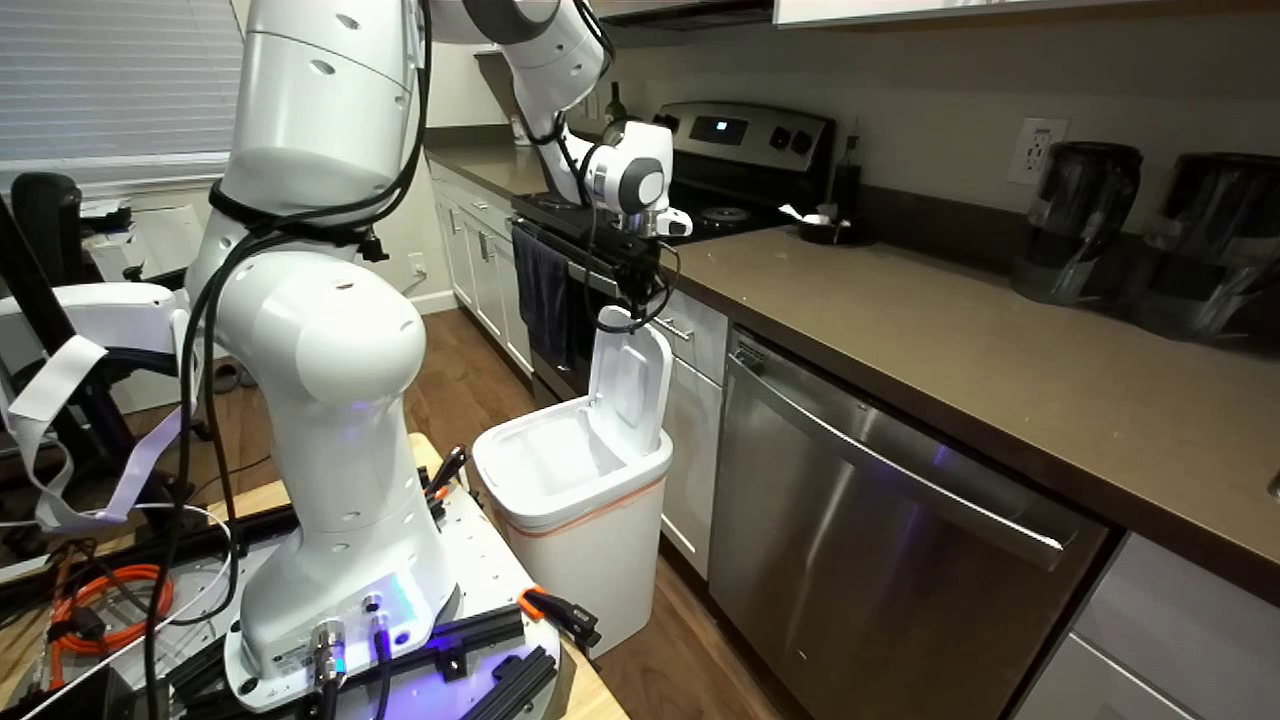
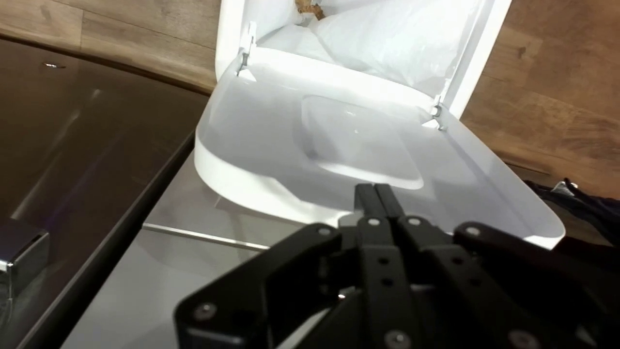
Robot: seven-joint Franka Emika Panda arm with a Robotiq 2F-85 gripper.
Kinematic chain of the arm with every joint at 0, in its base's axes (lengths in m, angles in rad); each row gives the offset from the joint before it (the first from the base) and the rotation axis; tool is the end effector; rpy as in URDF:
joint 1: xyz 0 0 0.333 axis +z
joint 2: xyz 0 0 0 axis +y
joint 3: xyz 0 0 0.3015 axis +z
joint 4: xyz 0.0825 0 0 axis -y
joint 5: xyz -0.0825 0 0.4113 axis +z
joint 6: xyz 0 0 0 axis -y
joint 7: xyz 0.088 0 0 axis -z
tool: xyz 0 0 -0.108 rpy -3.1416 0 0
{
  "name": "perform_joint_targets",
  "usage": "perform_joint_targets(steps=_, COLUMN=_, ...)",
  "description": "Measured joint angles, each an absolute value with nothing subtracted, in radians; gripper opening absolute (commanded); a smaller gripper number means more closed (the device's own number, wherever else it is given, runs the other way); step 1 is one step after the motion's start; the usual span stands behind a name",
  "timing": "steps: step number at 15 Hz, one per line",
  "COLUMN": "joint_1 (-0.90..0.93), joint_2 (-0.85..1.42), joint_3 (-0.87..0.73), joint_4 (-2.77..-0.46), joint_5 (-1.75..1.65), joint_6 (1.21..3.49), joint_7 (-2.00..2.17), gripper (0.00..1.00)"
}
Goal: Close the bin
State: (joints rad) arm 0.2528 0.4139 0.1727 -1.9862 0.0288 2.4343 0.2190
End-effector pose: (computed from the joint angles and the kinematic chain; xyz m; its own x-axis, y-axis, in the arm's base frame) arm 0.5724 0.2577 0.2270 0.9857 0.1676 0.0177 0.1685 -0.9811 -0.0947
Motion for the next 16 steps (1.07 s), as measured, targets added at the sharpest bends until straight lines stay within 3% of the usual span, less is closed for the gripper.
perform_joint_targets(steps=6, joint_1=0.252, joint_2=0.413, joint_3=0.173, joint_4=-2.042, joint_5=0.029, joint_6=2.522, joint_7=0.177, gripper=0.09)
perform_joint_targets(steps=11, joint_1=0.252, joint_2=0.413, joint_3=0.178, joint_4=-2.047, joint_5=0.029, joint_6=2.52, joint_7=0.162, gripper=0.04)
perform_joint_targets(steps=16, joint_1=0.252, joint_2=0.413, joint_3=0.178, joint_4=-2.044, joint_5=0.028, joint_6=2.521, joint_7=0.157, gripper=0.05)
